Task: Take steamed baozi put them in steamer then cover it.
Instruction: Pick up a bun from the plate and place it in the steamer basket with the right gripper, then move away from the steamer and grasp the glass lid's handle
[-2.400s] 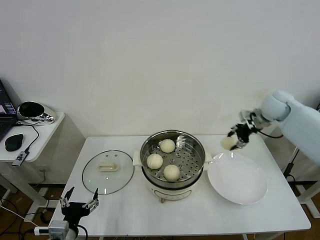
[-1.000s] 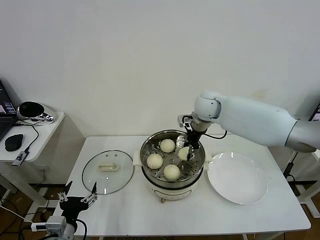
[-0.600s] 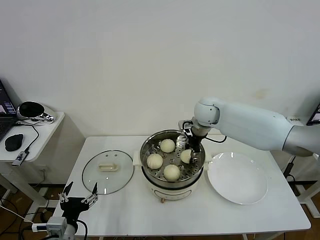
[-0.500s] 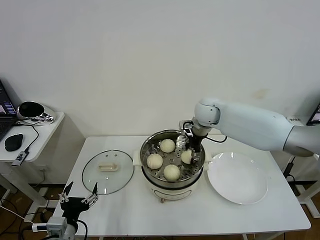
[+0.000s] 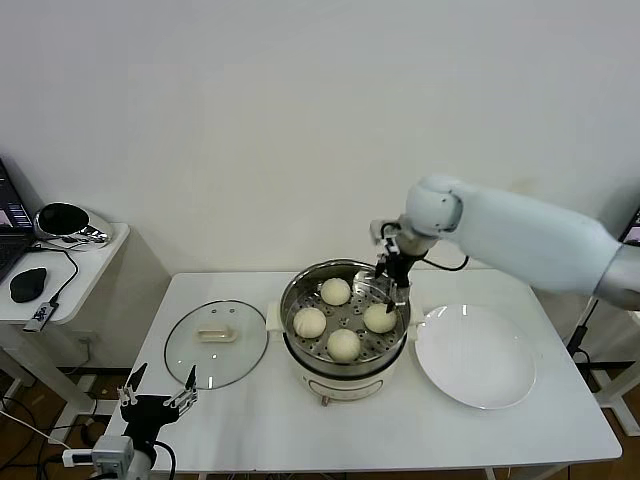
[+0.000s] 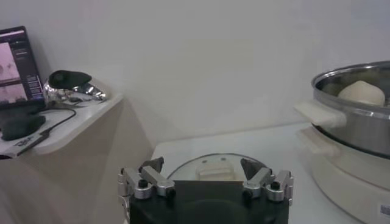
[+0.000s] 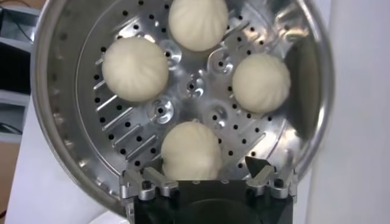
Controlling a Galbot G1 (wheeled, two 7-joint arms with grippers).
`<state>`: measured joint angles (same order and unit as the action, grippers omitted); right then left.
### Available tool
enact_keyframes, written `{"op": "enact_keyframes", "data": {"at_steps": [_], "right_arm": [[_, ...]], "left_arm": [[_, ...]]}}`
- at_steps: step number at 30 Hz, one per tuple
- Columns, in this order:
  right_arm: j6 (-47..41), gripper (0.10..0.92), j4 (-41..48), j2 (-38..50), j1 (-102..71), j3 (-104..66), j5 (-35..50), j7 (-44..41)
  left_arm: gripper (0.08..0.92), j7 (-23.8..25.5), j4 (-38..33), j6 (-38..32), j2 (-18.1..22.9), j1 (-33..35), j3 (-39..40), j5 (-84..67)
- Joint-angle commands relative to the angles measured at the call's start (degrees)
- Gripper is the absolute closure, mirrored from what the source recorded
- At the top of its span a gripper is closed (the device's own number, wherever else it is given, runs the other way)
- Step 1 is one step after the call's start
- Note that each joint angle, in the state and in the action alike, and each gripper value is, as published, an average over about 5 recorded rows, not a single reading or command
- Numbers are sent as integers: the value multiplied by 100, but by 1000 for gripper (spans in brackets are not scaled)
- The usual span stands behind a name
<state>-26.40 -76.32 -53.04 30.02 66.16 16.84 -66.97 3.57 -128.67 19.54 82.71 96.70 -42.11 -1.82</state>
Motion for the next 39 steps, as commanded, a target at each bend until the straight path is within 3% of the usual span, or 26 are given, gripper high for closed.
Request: {"op": "enact_keyframes", "data": {"at_steps": [1,6,11,21,29,39], "right_arm": [[33,203,-581,919,254,-763,486,-86],[91,203,-857,1548,-280,-1635,1290,1029],[355,203,-1444,2239,-1183,-2604,1903,2969],[943,203,-2451,2853,-5468,-6784,2283,5528],[1416,203,-2850,1848,-8425,-9613,2342,6274],[2273,203,-3427,-173,-10504,-11210,2178,6549]], "left_arm": [[177,2,-39,1,3,26,31,9],[177,-17,-85,-28,32,71,56,-4],[177,-49,-53,-82,61,104,115,-44],[177,-85,-105,-193,55,187,121,-84],[177,-41,-65,-381,66,163,205,-233],[177,52,155,-502,-20,-120,223,-120]]}}
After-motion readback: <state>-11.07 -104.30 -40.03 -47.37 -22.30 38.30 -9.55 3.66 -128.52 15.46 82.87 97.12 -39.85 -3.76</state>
